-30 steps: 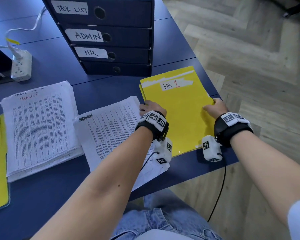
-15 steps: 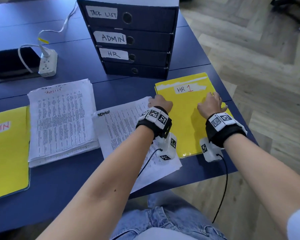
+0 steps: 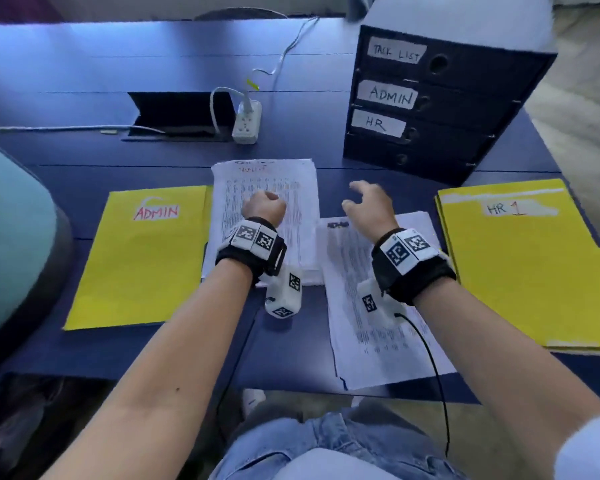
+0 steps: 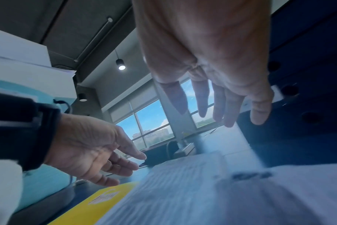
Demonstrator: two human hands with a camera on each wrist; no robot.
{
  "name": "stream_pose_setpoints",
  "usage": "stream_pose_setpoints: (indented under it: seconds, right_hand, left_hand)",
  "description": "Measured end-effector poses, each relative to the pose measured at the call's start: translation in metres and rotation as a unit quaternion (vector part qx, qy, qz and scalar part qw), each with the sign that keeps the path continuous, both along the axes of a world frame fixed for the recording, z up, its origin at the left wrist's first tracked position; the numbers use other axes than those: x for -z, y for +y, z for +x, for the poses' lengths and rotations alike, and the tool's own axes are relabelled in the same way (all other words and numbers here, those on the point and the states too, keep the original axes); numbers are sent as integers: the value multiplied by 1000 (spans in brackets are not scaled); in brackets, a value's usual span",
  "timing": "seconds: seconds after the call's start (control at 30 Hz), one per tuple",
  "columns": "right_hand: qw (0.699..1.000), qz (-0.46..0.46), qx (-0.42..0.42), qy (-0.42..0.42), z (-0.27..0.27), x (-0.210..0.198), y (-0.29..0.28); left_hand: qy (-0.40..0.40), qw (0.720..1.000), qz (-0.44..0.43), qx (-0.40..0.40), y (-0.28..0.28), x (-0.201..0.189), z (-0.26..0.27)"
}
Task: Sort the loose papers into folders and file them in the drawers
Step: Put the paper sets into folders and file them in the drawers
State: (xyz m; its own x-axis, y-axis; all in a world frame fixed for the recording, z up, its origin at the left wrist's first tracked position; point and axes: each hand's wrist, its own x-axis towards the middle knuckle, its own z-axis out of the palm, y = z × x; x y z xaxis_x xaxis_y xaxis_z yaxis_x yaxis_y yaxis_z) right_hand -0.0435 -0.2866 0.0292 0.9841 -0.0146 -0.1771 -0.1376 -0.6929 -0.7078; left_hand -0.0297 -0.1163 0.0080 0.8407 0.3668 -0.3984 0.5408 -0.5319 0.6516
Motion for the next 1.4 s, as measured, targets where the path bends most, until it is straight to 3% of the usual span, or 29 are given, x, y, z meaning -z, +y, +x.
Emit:
stream_pose_setpoints:
  seconds: [0.1,0.37,0.53,0.83,1.03,1.17,1.23,1.3,1.4]
  right_hand:
    - [998,7,-58,20,-12,7,62]
    - [974,-1,-198,113,-47,40,197]
    - [960,-57,-231,148,-61,57,238]
    - [961,-115,-203,147,-67,59,262]
    - [966,-120,-187,131,-66,63,259]
    - [968,-89,-184,142,-66,66,262]
    - [976,-5,-156,149,-64,66,264]
    - [976,137,-84,145,-62,59,262]
    - [962,264,32,65,-60,41,245]
  left_hand:
    - [12,998,40,-38,71,10,-14]
    - [156,969,125,-143,223,38,-62]
    - [159,960,122,-193,263,52,-79]
    - [135,967,124,-178,289,45,-81]
    - [9,977,83,-197,284,14,-83]
    - [-128,969,153,-148,277,-40,-88]
    - [-203,955,156,-148,271,-69,-91]
    - [-259,943,138,-157,265,-95,-90]
    - [-293,939,84,-157,254,-106,-81]
